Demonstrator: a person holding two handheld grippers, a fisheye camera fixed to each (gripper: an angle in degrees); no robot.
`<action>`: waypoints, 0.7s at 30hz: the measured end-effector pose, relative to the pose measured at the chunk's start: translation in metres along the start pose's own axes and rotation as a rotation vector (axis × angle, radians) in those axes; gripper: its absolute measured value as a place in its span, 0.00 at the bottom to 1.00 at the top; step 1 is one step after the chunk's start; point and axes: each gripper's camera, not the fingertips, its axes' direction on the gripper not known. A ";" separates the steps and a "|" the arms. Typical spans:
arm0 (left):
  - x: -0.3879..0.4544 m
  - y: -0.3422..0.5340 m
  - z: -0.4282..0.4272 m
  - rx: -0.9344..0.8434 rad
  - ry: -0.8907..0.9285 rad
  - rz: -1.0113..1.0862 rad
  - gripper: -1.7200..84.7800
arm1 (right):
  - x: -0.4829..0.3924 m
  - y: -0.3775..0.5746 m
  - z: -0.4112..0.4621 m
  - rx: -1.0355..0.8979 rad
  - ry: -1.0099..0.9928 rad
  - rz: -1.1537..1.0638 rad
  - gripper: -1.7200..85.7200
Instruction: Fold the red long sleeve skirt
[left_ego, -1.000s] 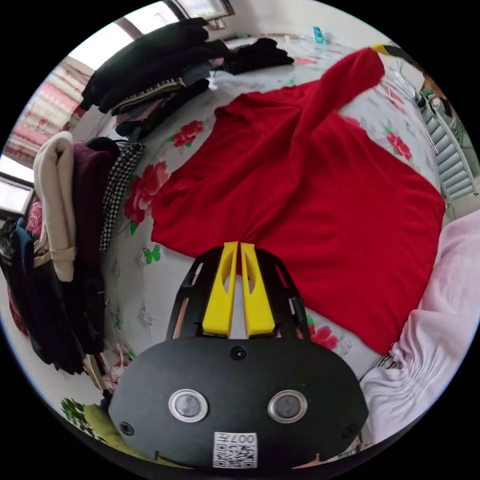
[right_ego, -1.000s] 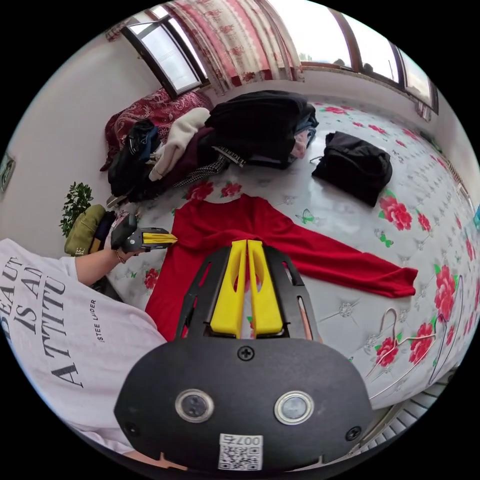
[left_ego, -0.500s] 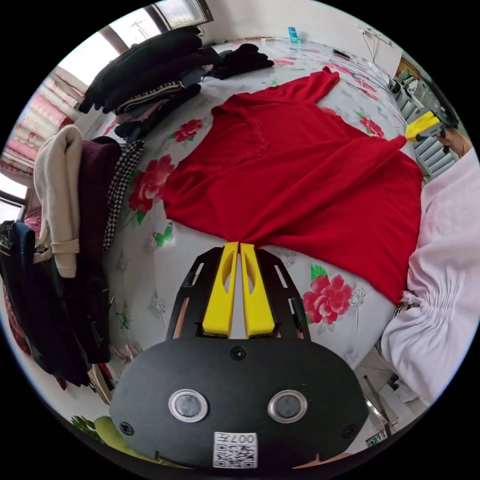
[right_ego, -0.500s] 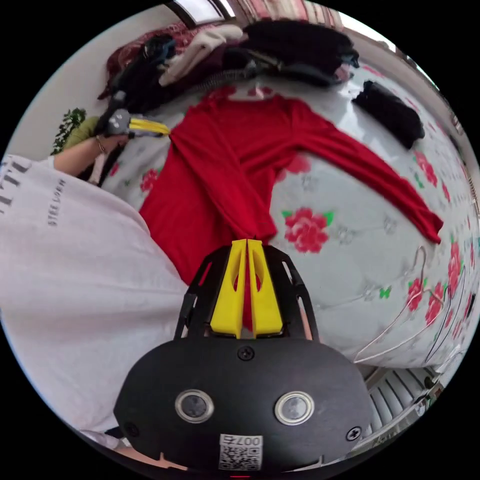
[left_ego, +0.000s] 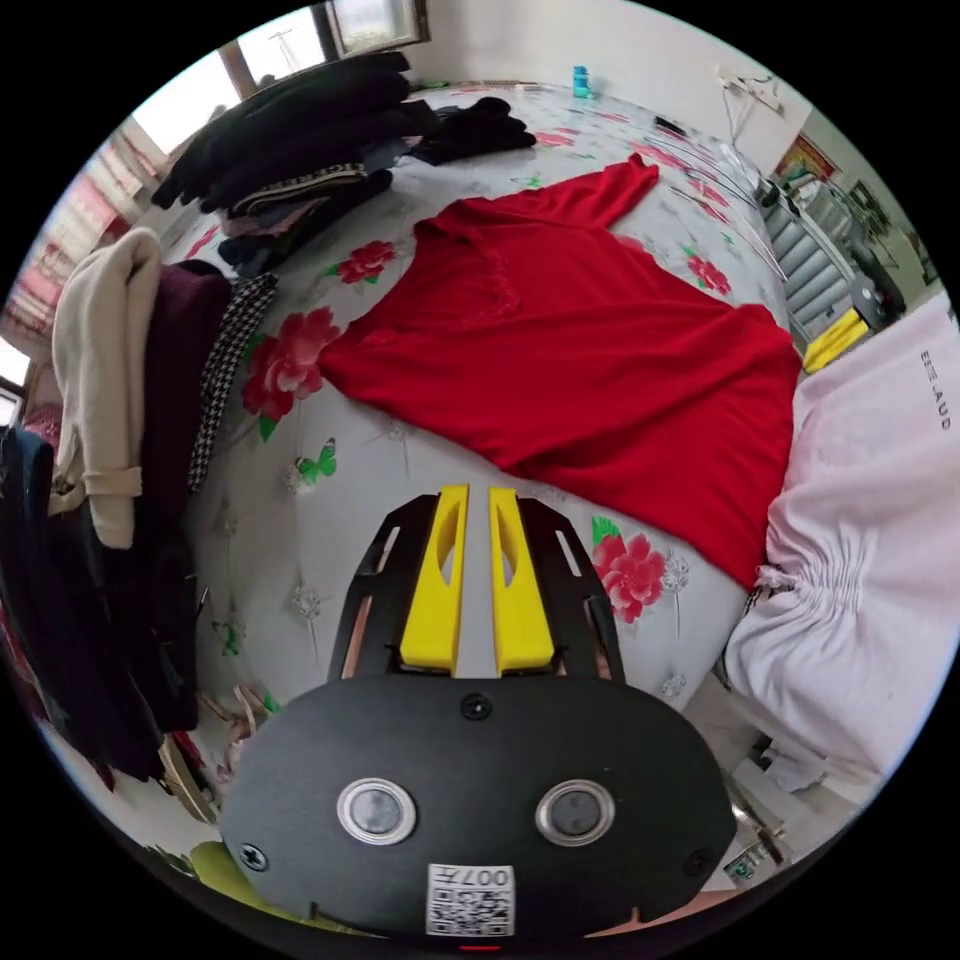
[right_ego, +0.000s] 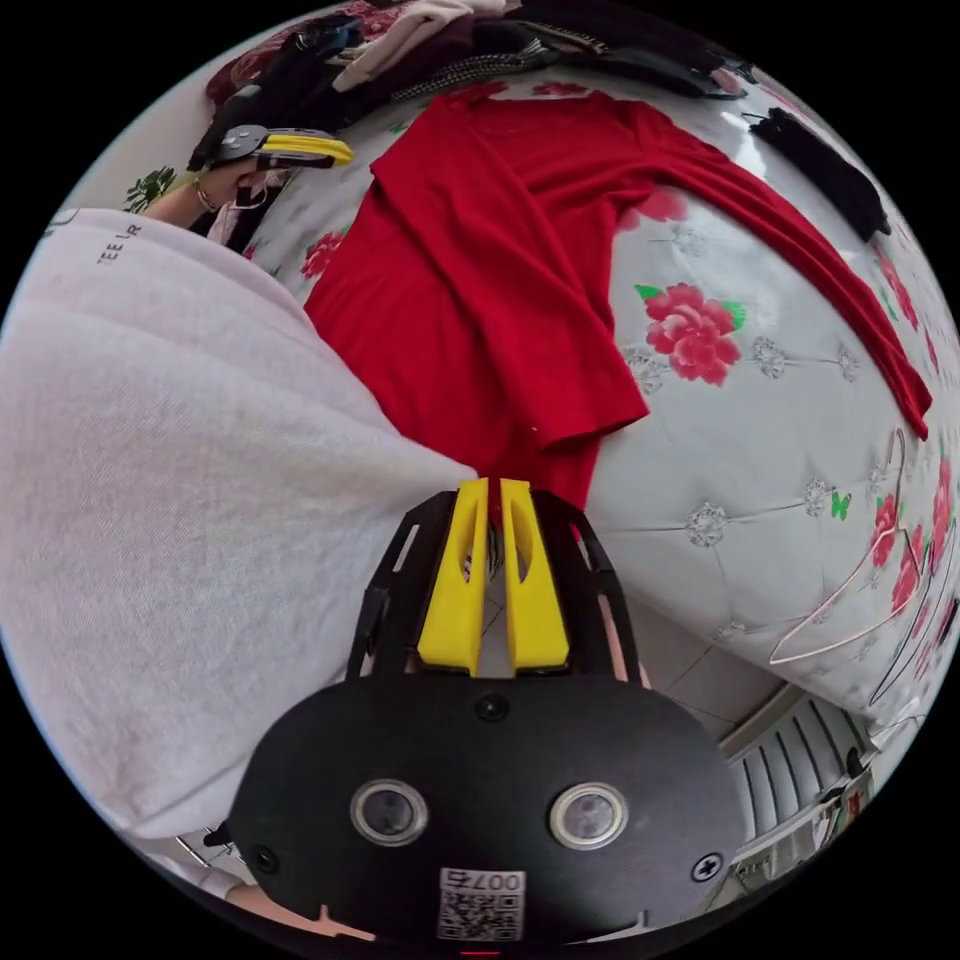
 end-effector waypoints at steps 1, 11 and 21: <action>-0.008 -0.003 -0.002 0.008 -0.003 -0.040 0.04 | 0.005 0.002 -0.008 0.029 0.001 0.019 0.02; -0.051 -0.085 0.015 0.042 -0.012 -0.193 0.01 | 0.049 -0.029 -0.029 0.207 -0.085 0.134 0.02; -0.067 -0.086 0.047 -0.012 -0.011 -0.302 0.01 | 0.066 0.007 -0.040 0.194 -0.043 0.174 0.02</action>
